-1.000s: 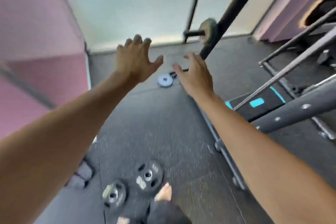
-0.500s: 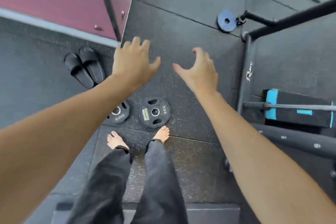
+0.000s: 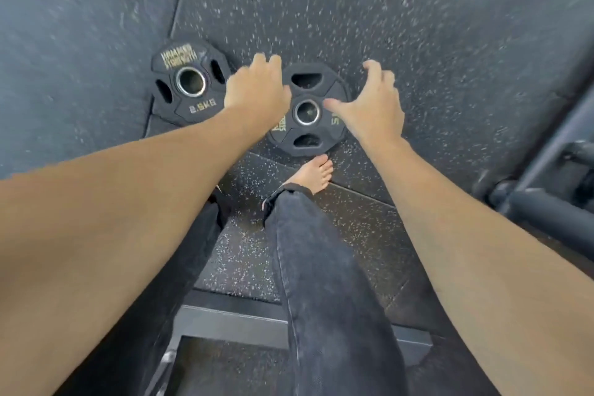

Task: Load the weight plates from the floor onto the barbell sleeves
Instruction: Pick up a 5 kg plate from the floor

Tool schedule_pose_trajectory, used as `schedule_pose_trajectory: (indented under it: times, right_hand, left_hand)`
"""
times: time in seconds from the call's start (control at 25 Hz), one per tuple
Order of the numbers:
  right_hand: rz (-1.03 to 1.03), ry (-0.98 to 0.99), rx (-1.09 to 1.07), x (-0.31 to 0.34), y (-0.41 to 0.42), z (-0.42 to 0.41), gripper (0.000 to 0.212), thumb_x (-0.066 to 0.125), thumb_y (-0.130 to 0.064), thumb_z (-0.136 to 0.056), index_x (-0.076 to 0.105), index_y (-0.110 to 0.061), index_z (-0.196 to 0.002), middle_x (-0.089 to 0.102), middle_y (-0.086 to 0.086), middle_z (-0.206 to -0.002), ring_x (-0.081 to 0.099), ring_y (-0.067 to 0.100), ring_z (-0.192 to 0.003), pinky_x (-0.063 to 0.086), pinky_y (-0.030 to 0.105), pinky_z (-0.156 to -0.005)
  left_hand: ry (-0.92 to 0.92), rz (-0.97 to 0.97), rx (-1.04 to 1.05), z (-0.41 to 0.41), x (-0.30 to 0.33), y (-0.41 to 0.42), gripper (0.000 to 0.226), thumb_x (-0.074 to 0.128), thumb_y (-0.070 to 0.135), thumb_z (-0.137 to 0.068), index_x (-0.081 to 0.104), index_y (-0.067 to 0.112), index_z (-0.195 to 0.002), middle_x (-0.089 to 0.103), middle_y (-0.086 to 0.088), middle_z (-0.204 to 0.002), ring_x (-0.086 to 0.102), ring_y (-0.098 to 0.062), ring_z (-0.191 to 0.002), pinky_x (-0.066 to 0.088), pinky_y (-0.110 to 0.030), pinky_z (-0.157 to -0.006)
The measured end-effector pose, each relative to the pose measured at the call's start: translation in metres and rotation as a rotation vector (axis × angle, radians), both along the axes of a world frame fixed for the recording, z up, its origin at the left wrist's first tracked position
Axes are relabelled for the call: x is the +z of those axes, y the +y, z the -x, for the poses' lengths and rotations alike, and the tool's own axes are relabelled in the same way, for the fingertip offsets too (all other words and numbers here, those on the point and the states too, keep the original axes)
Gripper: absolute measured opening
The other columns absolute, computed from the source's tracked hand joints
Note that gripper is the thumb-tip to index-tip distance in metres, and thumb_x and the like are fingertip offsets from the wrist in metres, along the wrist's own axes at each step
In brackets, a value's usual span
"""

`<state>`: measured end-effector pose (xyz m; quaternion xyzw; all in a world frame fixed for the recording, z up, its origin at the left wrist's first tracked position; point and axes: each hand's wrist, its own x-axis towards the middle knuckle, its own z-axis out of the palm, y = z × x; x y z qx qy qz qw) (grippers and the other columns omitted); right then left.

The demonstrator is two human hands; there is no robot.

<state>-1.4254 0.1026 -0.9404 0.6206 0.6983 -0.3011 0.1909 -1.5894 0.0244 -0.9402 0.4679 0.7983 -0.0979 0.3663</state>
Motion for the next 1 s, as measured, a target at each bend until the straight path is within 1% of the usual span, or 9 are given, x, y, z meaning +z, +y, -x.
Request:
schedule_pose_trajectory:
  times: [0.16, 0.32, 0.4, 0.48, 0.6, 0.68, 0.8, 0.92, 1.0]
  right_hand:
    - [0.059, -0.063, -0.185, -0.083, -0.041, -0.015, 0.102, 0.080, -0.053, -0.076, 0.023, -0.016, -0.153, 0.035, 0.010, -0.149, 0.045, 0.034, -0.130, 0.044, 0.042, -0.086]
    - [0.158, -0.079, -0.588, -0.142, -0.076, -0.015, 0.116, 0.082, -0.049, -0.073, 0.009, -0.014, -0.157, 0.030, 0.013, -0.147, 0.045, 0.035, -0.126, 0.039, 0.040, -0.077]
    - [0.209, -0.097, -0.758, -0.164, -0.087, -0.013, 0.125, 0.084, -0.049, -0.071, 0.001, -0.015, -0.157, 0.027, 0.015, -0.148, 0.042, 0.035, -0.128, 0.040, 0.042, -0.079]
    - [0.237, -0.110, -0.895, -0.183, -0.094, -0.011, 0.132, 0.084, -0.052, -0.069, -0.006, -0.014, -0.157, 0.028, 0.017, -0.147, 0.042, 0.035, -0.129, 0.043, 0.048, -0.093]
    - [0.243, -0.126, -1.052, -0.206, -0.101, -0.006, 0.139, 0.083, -0.063, -0.066, -0.009, -0.010, -0.157, 0.033, 0.018, -0.147, 0.039, 0.035, -0.131, 0.035, 0.051, -0.108]
    - [0.233, -0.148, -1.078, -0.214, -0.103, -0.001, 0.142, 0.078, -0.070, -0.066, -0.013, -0.007, -0.157, 0.035, 0.019, -0.146, 0.038, 0.033, -0.133, 0.029, 0.047, -0.109]
    - [0.245, -0.199, -1.115, -0.221, -0.098, 0.009, 0.145, 0.072, -0.077, -0.066, -0.019, -0.008, -0.155, 0.036, 0.019, -0.145, 0.040, 0.035, -0.132, 0.025, 0.049, -0.110]
    - [0.199, -0.228, -1.274, -0.231, -0.087, 0.007, 0.135, 0.086, -0.066, -0.056, 0.011, -0.008, -0.152, 0.039, 0.016, -0.138, 0.045, 0.035, -0.125, 0.033, 0.050, -0.107]
    - [0.186, -0.227, -1.311, -0.233, -0.083, 0.002, 0.118, 0.091, -0.061, -0.045, 0.031, -0.009, -0.134, 0.044, 0.012, -0.127, 0.053, 0.037, -0.112, 0.039, 0.054, -0.103]
  left_hand:
    - [-0.017, 0.037, -0.027, -0.013, -0.084, 0.000, 0.036, 0.048, 0.025, -0.102, 0.044, 0.005, -0.131, 0.048, -0.017, -0.132, 0.055, -0.042, -0.117, 0.045, -0.047, -0.084]
    - [-0.051, -0.034, -0.111, -0.028, -0.144, 0.019, 0.043, 0.053, 0.022, -0.098, 0.041, 0.005, -0.136, 0.042, -0.014, -0.138, 0.047, -0.035, -0.122, 0.048, -0.045, -0.092]
    - [-0.057, -0.036, -0.212, -0.039, -0.164, 0.028, 0.054, 0.059, 0.028, -0.094, 0.038, 0.005, -0.138, 0.036, -0.013, -0.145, 0.042, -0.034, -0.127, 0.048, -0.045, -0.091]
    - [-0.019, -0.012, -0.308, -0.047, -0.182, 0.031, 0.066, 0.067, 0.033, -0.089, 0.035, 0.005, -0.140, 0.029, -0.013, -0.153, 0.035, -0.036, -0.134, 0.047, -0.047, -0.091]
    - [0.108, -0.040, -0.411, -0.049, -0.208, 0.029, 0.088, 0.078, 0.037, -0.077, 0.030, 0.006, -0.145, 0.023, -0.015, -0.157, 0.028, -0.039, -0.140, 0.041, -0.054, -0.103]
    - [0.132, -0.050, -0.425, -0.048, -0.221, 0.028, 0.108, 0.084, 0.036, -0.071, 0.019, 0.009, -0.153, 0.022, -0.017, -0.158, 0.027, -0.040, -0.141, 0.037, -0.058, -0.108]
    - [0.142, -0.048, -0.430, -0.047, -0.233, 0.029, 0.124, 0.089, 0.041, -0.066, 0.011, 0.007, -0.156, 0.022, -0.017, -0.158, 0.027, -0.037, -0.142, 0.047, -0.054, -0.099]
    - [0.214, -0.068, -0.444, -0.049, -0.237, 0.035, 0.124, 0.089, 0.056, -0.058, 0.025, 0.000, -0.148, 0.026, -0.018, -0.156, 0.032, -0.035, -0.138, 0.053, -0.049, -0.087]
    - [0.237, -0.095, -0.437, -0.051, -0.234, 0.038, 0.110, 0.090, 0.053, -0.055, 0.037, -0.001, -0.135, 0.031, -0.019, -0.151, 0.038, -0.035, -0.130, 0.056, -0.048, -0.078]
